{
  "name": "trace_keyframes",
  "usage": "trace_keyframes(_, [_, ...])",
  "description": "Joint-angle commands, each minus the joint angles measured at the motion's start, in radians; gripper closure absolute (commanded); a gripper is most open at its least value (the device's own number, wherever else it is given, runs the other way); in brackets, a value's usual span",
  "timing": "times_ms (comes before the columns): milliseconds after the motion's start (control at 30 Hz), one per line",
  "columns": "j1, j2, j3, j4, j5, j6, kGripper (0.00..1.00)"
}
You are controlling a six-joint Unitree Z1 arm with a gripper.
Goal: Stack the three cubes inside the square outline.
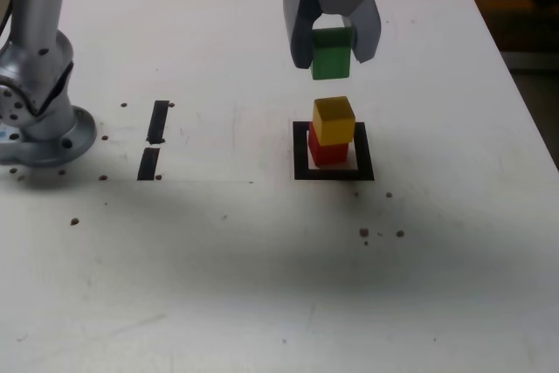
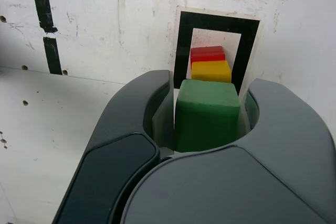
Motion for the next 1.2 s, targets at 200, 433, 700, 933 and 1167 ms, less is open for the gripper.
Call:
trace_keyframes(200, [-0.014,0.039,0.035,-0.002,-0.024,-0.007,0.90])
trace_keyframes(433, [-0.021,0.069,0.030,-0.009,-0.040,-0.008,0.90])
trace_keyframes(700, [-0.021,0.084,0.018,-0.012,-0.039,-0.008,0.88])
trace_keyframes(933, [-0.021,0.098,0.014,-0.012,-0.041,-0.007,0.82])
trace_keyframes(1167, [-0.021,0.121,0.008,-0.014,-0.051,-0.002,0.54])
